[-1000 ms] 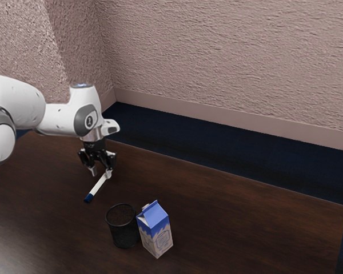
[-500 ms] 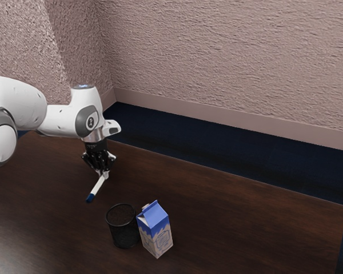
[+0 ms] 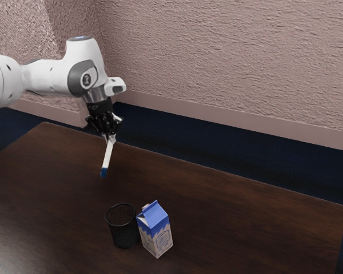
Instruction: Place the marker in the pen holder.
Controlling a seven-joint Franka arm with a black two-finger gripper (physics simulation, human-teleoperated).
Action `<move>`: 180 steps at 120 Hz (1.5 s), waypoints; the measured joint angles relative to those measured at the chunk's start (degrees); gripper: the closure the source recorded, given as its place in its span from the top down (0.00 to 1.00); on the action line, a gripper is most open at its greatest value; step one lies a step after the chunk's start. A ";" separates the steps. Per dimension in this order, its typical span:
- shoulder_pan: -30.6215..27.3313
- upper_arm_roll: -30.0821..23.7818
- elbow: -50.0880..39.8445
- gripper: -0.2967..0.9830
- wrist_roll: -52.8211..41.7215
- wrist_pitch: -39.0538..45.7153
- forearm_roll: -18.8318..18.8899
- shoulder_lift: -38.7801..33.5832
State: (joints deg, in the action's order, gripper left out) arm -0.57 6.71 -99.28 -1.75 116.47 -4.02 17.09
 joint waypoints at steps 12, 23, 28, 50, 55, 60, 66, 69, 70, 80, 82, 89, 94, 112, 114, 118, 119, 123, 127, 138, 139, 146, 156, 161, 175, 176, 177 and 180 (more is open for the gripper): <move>2.46 0.02 -1.42 0.15 0.18 -2.61 -0.04 -3.83; 4.27 0.11 -4.99 0.15 0.30 -4.45 -0.12 -8.42; 5.17 0.12 -6.12 0.15 0.36 -5.05 -0.23 -9.64; 13.44 -0.07 -16.46 0.15 1.17 -4.10 -0.71 -17.77; 15.55 -0.11 -18.99 0.15 1.41 -3.07 -0.93 -19.09; 17.35 -0.15 -20.46 0.15 1.65 -2.17 -1.09 -19.85; 18.43 -0.17 -21.75 0.15 1.92 -1.32 -1.24 -20.83; 18.29 -0.16 -22.20 0.15 2.04 -0.97 -1.29 -21.22; 18.15 -0.15 -22.31 0.15 2.08 -0.86 -1.31 -21.33; 15.32 -0.12 -23.41 0.15 2.44 -0.02 -1.33 -22.34; 14.81 -0.12 -23.63 0.15 2.51 0.11 -1.33 -22.53; 14.00 -0.13 -24.25 0.15 2.75 0.50 -1.31 -22.99; 14.08 -0.13 -24.48 0.15 2.92 0.72 -1.30 -23.16; 14.56 -0.21 -26.77 0.15 3.47 1.81 -1.27 -24.43; 14.54 -0.23 -27.22 0.15 3.52 2.04 -1.27 -24.57; 14.55 -0.26 -27.83 0.15 3.64 2.53 -1.26 -24.76; 14.55 -0.28 -27.93 0.15 3.67 2.67 -1.26 -24.79; 14.48 -0.58 -28.21 0.15 3.78 3.21 -1.25 -24.88; 14.56 -0.99 -28.42 0.15 3.88 3.75 -1.24 -24.93; 14.80 -1.51 -29.37 0.15 4.18 5.05 -1.21 -24.97; 14.80 -1.52 -29.48 0.15 4.21 5.15 -1.21 -24.98; 14.80 -1.59 -30.06 0.15 4.39 5.74 -1.19 -24.98; 14.77 -1.62 -30.98 0.15 4.64 6.53 -1.17 -24.98; 14.77 -1.62 -31.41 0.15 4.77 6.87 -1.15 -24.99; 14.78 -1.62 -33.08 0.15 5.21 7.72 -0.94 -25.14; 14.78 -1.62 -33.19 0.15 5.25 7.77 -0.91 -25.19; 14.78 -1.62 -33.29 0.16 5.28 7.81 -0.90 -25.26; 14.79 -1.62 -33.51 0.19 5.32 7.93 -0.90 -25.40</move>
State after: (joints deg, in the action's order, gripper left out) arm 14.22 5.09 -132.79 3.57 124.40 -4.92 -8.31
